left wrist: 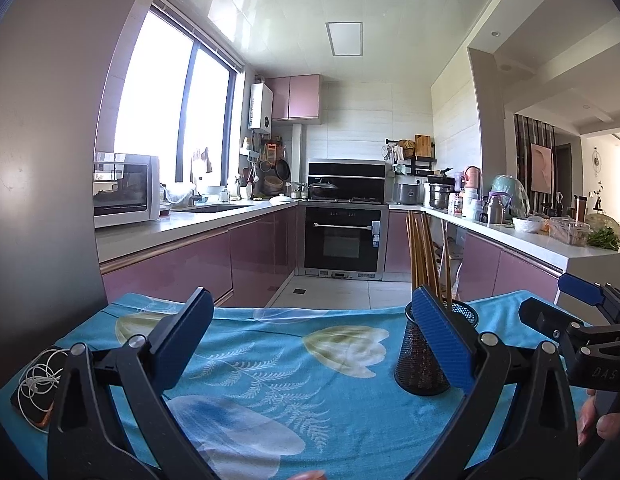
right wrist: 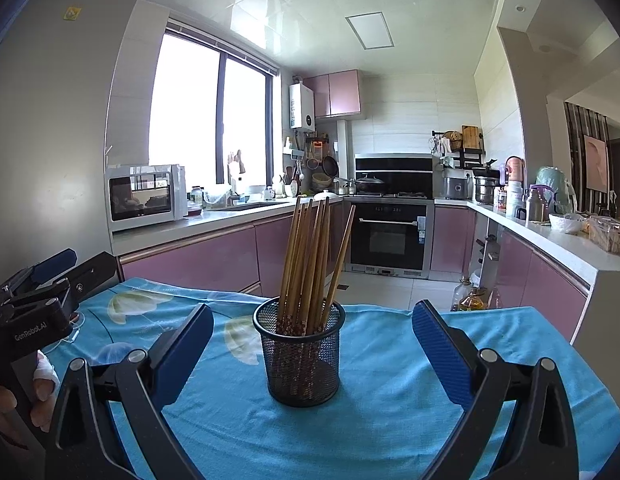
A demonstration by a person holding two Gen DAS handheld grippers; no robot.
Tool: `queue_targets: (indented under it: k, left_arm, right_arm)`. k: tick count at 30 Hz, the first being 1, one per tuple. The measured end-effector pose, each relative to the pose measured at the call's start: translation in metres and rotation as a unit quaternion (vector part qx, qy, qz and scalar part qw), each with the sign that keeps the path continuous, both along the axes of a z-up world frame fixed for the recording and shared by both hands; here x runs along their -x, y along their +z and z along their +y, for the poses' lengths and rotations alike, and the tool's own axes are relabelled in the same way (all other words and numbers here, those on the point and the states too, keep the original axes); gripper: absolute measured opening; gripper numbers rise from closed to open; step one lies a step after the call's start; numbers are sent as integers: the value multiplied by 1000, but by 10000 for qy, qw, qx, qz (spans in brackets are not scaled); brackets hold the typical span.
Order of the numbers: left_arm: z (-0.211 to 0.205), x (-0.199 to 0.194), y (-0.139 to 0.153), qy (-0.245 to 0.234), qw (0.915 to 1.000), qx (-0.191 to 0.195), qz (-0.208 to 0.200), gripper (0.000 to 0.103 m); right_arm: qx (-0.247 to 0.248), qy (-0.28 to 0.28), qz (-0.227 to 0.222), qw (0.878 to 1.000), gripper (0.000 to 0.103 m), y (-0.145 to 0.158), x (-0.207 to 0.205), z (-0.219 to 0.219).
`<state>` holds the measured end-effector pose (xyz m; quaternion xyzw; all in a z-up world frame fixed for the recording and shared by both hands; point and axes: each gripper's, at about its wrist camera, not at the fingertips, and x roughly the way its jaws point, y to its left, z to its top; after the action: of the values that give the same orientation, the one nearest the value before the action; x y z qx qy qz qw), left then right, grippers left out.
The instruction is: Organize utensils
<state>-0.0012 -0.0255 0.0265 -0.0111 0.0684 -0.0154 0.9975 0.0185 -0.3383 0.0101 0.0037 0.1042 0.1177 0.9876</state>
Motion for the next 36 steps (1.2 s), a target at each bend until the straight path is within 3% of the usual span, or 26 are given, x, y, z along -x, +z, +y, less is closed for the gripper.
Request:
queue_targets:
  k: [36]
  left_arm:
    - [2,2,1,42,10000,-1,-35,98]
  right_arm:
    - [-12,-41,29,10000,97,0,-2,-4]
